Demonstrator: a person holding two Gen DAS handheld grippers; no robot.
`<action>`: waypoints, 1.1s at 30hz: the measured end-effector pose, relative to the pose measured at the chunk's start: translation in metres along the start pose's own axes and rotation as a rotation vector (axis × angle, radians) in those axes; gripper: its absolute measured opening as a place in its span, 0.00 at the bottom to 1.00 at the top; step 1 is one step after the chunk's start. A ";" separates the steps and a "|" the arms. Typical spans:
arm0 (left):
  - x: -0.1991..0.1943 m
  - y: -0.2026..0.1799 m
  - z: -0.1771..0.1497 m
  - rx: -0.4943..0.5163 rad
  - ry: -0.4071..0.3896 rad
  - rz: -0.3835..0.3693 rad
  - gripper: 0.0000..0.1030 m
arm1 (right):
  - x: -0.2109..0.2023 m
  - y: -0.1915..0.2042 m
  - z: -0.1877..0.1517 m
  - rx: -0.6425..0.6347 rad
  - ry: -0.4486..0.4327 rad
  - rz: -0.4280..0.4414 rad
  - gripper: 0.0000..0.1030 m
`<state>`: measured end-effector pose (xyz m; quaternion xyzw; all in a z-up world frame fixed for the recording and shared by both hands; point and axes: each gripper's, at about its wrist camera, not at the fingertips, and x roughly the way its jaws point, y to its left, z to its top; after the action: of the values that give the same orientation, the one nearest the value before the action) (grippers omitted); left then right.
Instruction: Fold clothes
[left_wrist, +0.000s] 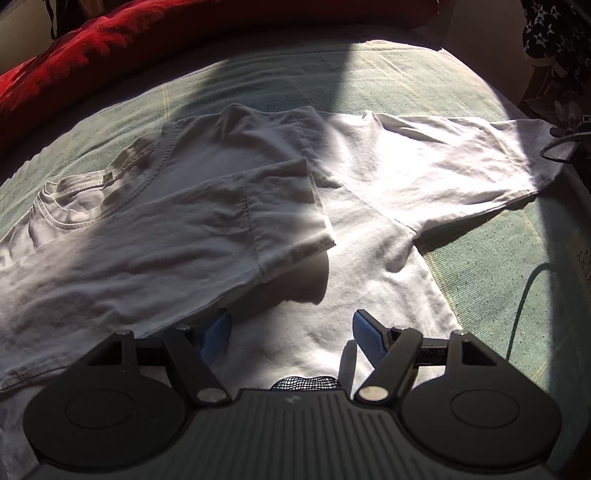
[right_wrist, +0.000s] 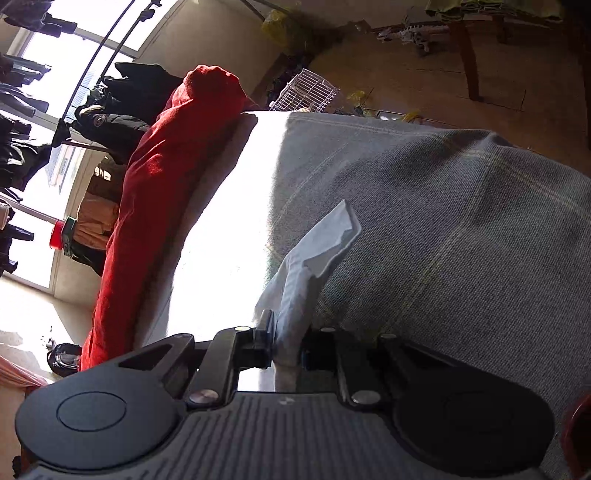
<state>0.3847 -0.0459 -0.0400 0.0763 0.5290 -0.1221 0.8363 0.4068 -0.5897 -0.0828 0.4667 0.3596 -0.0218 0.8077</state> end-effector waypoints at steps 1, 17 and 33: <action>-0.002 0.001 0.000 -0.003 -0.004 -0.002 0.70 | -0.003 0.007 -0.001 -0.016 0.005 0.002 0.14; -0.028 0.043 -0.023 0.013 -0.010 -0.013 0.70 | 0.018 0.118 -0.057 -0.275 0.125 -0.035 0.14; -0.055 0.113 -0.059 -0.086 -0.018 0.025 0.70 | 0.066 0.222 -0.139 -0.544 0.246 -0.106 0.14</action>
<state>0.3434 0.0841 -0.0156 0.0457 0.5253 -0.0896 0.8450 0.4601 -0.3379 -0.0010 0.2130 0.4710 0.0899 0.8513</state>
